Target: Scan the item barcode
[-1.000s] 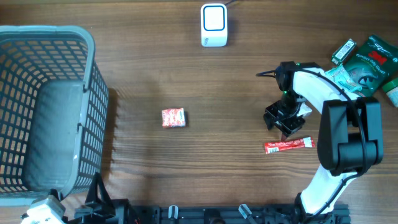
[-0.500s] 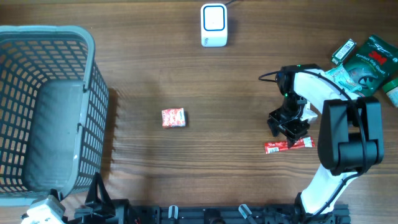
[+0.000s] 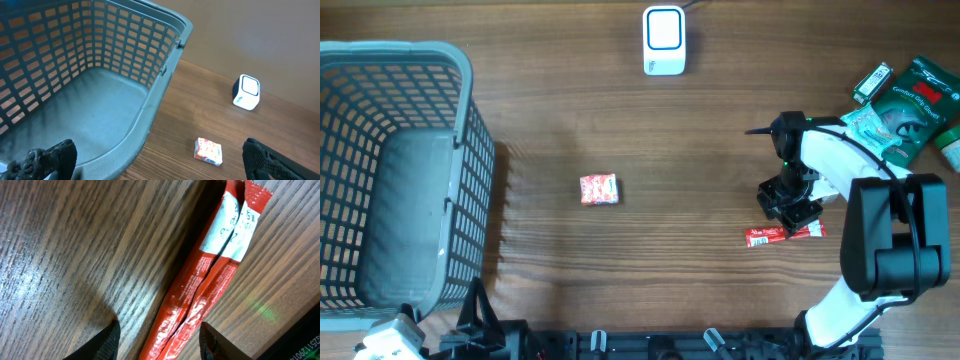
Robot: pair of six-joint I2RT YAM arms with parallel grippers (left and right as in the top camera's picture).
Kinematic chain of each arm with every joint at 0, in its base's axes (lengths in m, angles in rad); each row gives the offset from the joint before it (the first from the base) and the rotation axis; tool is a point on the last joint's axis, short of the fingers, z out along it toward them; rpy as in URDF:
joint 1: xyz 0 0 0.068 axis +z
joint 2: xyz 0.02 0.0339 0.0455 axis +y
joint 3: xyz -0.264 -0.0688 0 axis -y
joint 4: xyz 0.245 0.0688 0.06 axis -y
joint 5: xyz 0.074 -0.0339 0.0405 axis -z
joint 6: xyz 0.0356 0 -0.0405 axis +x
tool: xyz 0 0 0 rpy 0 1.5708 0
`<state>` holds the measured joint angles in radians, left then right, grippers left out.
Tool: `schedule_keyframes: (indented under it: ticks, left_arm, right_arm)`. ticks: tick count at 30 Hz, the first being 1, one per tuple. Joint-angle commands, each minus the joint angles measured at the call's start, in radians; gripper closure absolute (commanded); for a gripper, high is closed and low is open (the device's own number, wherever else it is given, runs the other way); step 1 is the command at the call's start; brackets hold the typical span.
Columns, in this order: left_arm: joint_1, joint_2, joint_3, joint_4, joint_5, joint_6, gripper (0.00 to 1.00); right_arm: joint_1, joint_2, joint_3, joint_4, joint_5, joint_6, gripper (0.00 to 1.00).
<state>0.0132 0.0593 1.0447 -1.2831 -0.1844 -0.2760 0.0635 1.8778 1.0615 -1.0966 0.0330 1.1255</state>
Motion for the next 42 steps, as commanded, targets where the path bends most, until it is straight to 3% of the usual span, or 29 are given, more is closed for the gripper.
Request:
schedule_keyframes:
  ticks: [1, 4, 8, 14, 16, 21, 24, 28, 35, 42]
  left_arm:
    - [-0.005, -0.007, 0.001, 0.003, 0.005, -0.001, 0.00]
    - [-0.005, -0.007, 0.001, 0.003, 0.005, -0.001, 0.00]
    - [-0.005, -0.007, 0.001, 0.003, 0.005, -0.001, 0.00]
    - [-0.005, -0.007, 0.001, 0.003, 0.005, -0.001, 0.00]
    - [-0.005, -0.007, 0.001, 0.003, 0.005, -0.001, 0.00]
    - [-0.005, -0.007, 0.001, 0.003, 0.005, -0.001, 0.00]
    - [-0.005, -0.007, 0.001, 0.003, 0.005, -0.001, 0.00]
    - [-0.005, -0.007, 0.001, 0.003, 0.005, -0.001, 0.00]
    - [-0.005, -0.007, 0.001, 0.003, 0.005, -0.001, 0.00]
    - [-0.005, -0.007, 0.001, 0.003, 0.005, -0.001, 0.00]
  right_arm:
    - [-0.007, 0.096, -0.090, 0.113, 0.019, 0.056, 0.47]
    - [-0.007, 0.097, -0.196, 0.204, 0.018, 0.112, 0.51]
    - [-0.007, 0.111, -0.300, 0.332, 0.021, 0.174, 0.72]
    - [-0.007, 0.129, -0.376, 0.345, 0.021, 0.273, 0.84]
    - [-0.007, 0.129, -0.399, 0.351, -0.008, 0.325, 0.95]
    - [-0.007, 0.114, -0.255, 0.403, -0.102, 0.112, 0.96]
    - [-0.007, 0.045, -0.109, 0.401, -0.267, 0.012, 0.96]
    - [-0.007, -0.103, -0.071, 0.452, -0.382, 0.038, 0.96]
    - [-0.006, -0.380, -0.071, 0.679, -0.346, 0.053, 0.96]
    - [-0.006, -0.398, -0.071, 0.859, -0.378, -0.002, 0.96]
